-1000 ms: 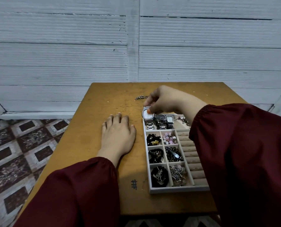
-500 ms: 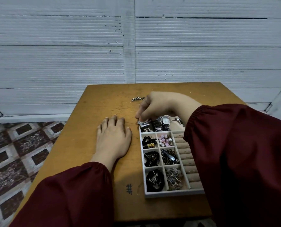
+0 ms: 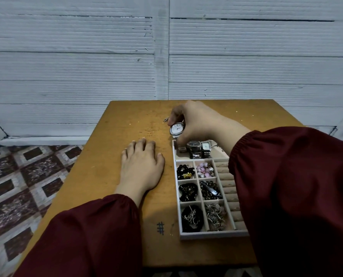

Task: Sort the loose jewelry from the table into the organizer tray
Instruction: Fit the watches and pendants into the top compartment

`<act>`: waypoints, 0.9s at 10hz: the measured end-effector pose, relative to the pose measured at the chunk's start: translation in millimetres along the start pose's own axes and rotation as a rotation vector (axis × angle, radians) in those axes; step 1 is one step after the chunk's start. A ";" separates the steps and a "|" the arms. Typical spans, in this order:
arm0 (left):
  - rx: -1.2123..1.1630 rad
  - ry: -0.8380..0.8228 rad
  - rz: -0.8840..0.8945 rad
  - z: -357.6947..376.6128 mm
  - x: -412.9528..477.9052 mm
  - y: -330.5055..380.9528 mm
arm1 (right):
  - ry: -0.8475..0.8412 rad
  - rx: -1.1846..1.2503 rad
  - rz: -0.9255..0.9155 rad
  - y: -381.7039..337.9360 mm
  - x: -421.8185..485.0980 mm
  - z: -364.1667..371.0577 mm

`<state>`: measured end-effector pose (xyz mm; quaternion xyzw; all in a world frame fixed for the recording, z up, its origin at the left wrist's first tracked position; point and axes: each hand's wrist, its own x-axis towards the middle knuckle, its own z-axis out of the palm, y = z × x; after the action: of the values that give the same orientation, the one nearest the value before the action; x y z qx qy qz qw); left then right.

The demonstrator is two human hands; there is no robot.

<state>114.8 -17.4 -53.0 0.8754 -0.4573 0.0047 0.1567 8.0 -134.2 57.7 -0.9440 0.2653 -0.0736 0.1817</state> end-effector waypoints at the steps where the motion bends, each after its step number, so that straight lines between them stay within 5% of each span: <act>1: -0.004 0.001 0.001 0.3 -0.1 0.0 | -0.037 -0.017 0.007 3.7 -1.0 3.6; 4: -0.012 0.004 -0.001 0.2 -0.1 0.0 | -0.213 -0.032 0.030 10.5 -1.4 8.4; 9: -0.009 0.018 0.004 1.7 0.4 -1.0 | -0.234 -0.143 0.032 2.7 -1.0 6.2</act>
<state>115.7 -17.6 -54.8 0.8737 -0.4576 0.0110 0.1650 7.4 -134.0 50.9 -0.9525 0.2617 0.0588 0.1445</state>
